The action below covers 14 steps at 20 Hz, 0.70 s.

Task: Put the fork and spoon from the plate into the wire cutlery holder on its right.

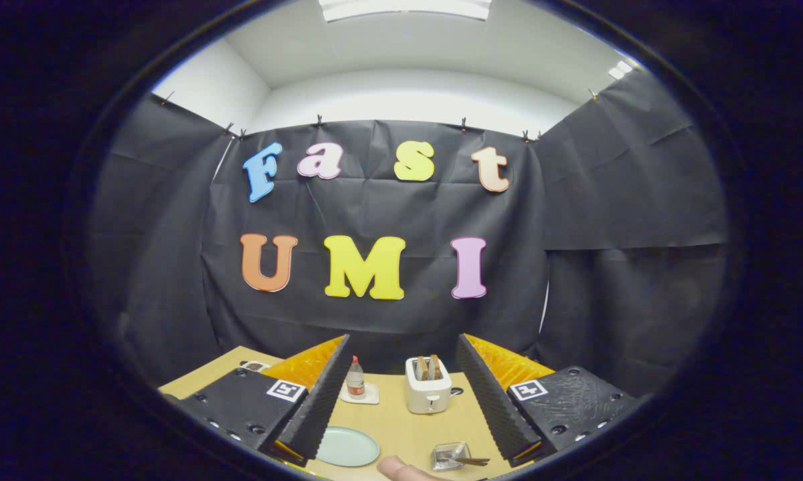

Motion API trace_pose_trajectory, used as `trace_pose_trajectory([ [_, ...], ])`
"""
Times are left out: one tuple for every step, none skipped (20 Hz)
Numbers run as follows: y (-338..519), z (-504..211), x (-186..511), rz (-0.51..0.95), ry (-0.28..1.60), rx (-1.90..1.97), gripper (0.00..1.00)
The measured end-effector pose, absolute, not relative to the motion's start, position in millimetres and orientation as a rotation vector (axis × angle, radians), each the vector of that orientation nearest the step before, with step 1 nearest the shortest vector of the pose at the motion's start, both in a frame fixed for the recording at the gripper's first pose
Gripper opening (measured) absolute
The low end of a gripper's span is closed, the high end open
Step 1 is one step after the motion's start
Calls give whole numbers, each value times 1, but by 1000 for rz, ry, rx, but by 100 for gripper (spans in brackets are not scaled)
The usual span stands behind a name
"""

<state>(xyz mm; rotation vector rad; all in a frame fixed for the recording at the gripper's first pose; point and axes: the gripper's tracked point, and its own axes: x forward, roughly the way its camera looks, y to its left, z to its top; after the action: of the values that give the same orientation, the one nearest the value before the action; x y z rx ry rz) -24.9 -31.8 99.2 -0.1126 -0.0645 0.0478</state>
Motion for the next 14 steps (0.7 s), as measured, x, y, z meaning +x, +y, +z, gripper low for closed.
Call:
trace_pose_trajectory([
  [-29,96,-28,54,-60,-122,95],
  [-29,93,-29,48,-55,-125,95],
  [-28,88,-31,46,-41,-128,95],
  [-27,84,-34,45,-31,-125,96],
  [-24,82,-35,46,-24,-122,96],
  [-24,78,-36,44,-15,-121,96],
  [-23,76,-37,43,-8,-121,96],
  [-21,74,-38,42,-1,-124,96],
  [-19,74,-39,41,1,-125,96],
  [-17,75,-40,38,0,-124,96],
  [-17,74,-40,37,3,-124,96],
  [-16,74,-41,37,5,-123,96],
  [-16,73,-42,37,6,-121,96],
  [-15,72,-43,35,9,-121,96],
])
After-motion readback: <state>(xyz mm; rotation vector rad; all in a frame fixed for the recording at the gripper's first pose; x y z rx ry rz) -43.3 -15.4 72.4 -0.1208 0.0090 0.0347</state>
